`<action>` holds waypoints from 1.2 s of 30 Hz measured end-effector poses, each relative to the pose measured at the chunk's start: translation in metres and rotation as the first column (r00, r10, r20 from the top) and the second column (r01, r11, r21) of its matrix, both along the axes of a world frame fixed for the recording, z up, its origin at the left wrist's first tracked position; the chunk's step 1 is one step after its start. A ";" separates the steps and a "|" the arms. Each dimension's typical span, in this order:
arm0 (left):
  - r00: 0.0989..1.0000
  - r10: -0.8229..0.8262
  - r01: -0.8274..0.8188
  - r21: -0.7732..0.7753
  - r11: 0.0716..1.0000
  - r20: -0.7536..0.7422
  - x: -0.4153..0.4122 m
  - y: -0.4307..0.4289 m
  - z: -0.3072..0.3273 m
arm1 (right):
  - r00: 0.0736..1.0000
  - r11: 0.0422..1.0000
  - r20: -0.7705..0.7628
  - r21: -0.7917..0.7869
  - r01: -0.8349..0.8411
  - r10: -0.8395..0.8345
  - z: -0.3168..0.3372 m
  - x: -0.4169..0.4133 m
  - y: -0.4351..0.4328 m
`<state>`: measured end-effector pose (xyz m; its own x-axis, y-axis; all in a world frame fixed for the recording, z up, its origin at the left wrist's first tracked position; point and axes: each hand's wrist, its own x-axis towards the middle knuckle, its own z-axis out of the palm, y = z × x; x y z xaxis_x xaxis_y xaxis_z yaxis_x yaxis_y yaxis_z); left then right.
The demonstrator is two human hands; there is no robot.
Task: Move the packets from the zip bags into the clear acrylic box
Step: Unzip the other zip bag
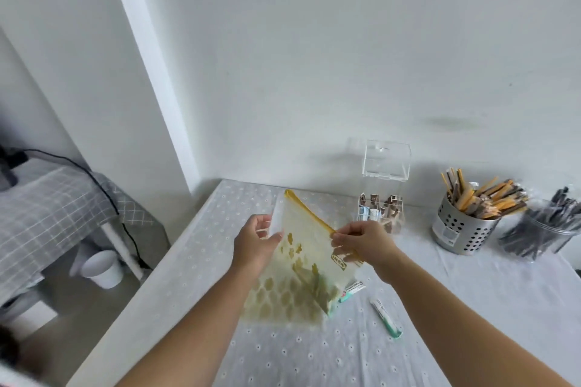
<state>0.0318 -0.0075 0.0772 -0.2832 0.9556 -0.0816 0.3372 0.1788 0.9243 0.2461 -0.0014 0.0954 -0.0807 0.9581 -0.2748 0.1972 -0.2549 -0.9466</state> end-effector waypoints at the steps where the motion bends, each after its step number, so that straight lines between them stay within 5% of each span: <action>1: 1.000 -0.026 0.026 -0.021 0.999 0.004 0.000 -0.006 -0.003 | 1.000 1.000 -0.012 -0.009 0.011 -0.011 -0.004 -0.010 0.001; 6: 0.969 -0.191 0.209 -0.105 0.972 0.158 0.011 -0.025 -0.015 | 0.990 0.995 -0.118 -0.077 0.064 -0.072 -0.014 -0.040 0.004; 10: 0.924 -0.162 0.222 -0.142 0.965 0.348 0.020 -0.029 -0.019 | 0.983 0.980 -0.141 -0.175 0.089 -0.115 -0.019 -0.044 0.001; 15: 0.912 -0.121 0.193 -0.149 0.970 0.392 0.024 -0.032 -0.020 | 0.962 0.926 -0.245 -0.377 0.019 -0.120 -0.022 -0.038 -0.007; 20: 0.881 -0.137 0.211 -0.117 0.970 0.453 0.027 -0.031 -0.010 | 0.933 0.947 -0.358 -0.305 -0.095 -0.021 -0.013 -0.032 -0.006; 36: 0.880 -0.142 0.298 -0.295 0.908 0.452 0.034 -0.027 -0.004 | 0.984 0.977 -0.176 -0.206 -0.044 0.007 -0.017 -0.032 -0.015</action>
